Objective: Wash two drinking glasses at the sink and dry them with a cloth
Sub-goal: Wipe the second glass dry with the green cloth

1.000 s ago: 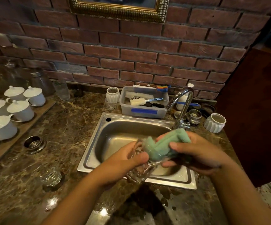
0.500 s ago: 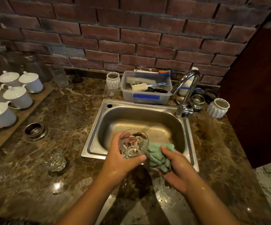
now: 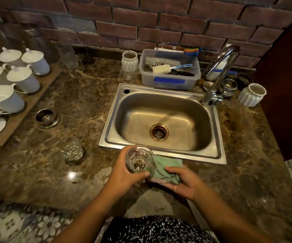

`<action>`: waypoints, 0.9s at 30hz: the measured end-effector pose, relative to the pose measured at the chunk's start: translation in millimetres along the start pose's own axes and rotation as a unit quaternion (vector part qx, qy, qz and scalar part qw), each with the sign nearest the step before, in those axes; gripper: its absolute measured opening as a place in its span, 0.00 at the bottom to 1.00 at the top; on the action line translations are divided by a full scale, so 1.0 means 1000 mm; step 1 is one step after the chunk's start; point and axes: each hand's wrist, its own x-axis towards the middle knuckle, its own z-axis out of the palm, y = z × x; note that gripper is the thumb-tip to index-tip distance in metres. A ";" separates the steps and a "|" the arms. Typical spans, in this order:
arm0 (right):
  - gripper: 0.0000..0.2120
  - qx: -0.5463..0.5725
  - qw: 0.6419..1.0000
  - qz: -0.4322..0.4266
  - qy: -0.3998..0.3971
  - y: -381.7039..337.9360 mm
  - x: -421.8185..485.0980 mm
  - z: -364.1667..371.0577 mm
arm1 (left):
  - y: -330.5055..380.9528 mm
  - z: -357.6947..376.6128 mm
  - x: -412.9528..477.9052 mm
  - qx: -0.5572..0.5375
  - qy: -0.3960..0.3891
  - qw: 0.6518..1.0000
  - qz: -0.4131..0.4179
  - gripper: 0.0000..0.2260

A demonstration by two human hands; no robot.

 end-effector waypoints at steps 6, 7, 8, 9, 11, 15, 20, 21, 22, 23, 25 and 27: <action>0.23 -0.059 0.996 0.022 0.064 0.015 0.022 -0.020 | -0.028 -0.012 0.002 -0.003 0.019 0.999 -0.041 0.37; 0.20 -0.103 0.990 0.001 0.099 0.016 0.024 -0.020 | -0.030 -0.013 0.004 -0.006 0.023 0.999 -0.044 0.37; 0.17 -0.161 0.977 -0.029 0.135 0.016 0.024 -0.020 | -0.032 -0.014 0.005 -0.006 0.025 0.999 -0.045 0.37; 0.14 -0.220 0.960 -0.063 0.161 0.017 0.024 -0.021 | -0.033 -0.015 0.007 -0.007 0.028 0.999 -0.046 0.37; 0.08 -0.387 0.889 -0.129 0.210 0.015 0.021 -0.024 | -0.034 -0.015 0.010 -0.006 0.033 0.998 -0.047 0.37; 0.18 -0.567 0.768 -0.154 0.255 0.008 0.017 -0.036 | -0.038 -0.014 0.015 0.003 0.034 0.998 -0.045 0.37; 0.22 -0.613 0.720 -0.138 0.296 0.008 0.012 -0.049 | -0.044 -0.015 0.017 0.016 0.036 0.998 -0.045 0.37; 0.22 -0.613 0.718 -0.144 0.296 0.007 0.011 -0.051 | -0.045 -0.015 0.017 0.016 0.035 0.998 -0.046 0.37; 0.22 -0.609 0.722 -0.148 0.294 0.007 0.010 -0.052 | -0.045 -0.014 0.016 0.013 0.033 0.998 -0.048 0.37; 0.23 -0.605 0.725 -0.151 0.293 0.007 0.010 -0.053 | -0.045 -0.014 0.015 0.011 0.031 0.998 -0.052 0.37; 0.24 -0.602 0.728 -0.150 0.291 0.007 0.010 -0.054 | -0.046 -0.013 0.015 0.003 0.032 0.998 -0.055 0.37; 0.24 -0.600 0.730 -0.150 0.291 0.006 0.009 -0.055 | -0.049 -0.011 0.016 0.004 0.039 0.998 -0.056 0.37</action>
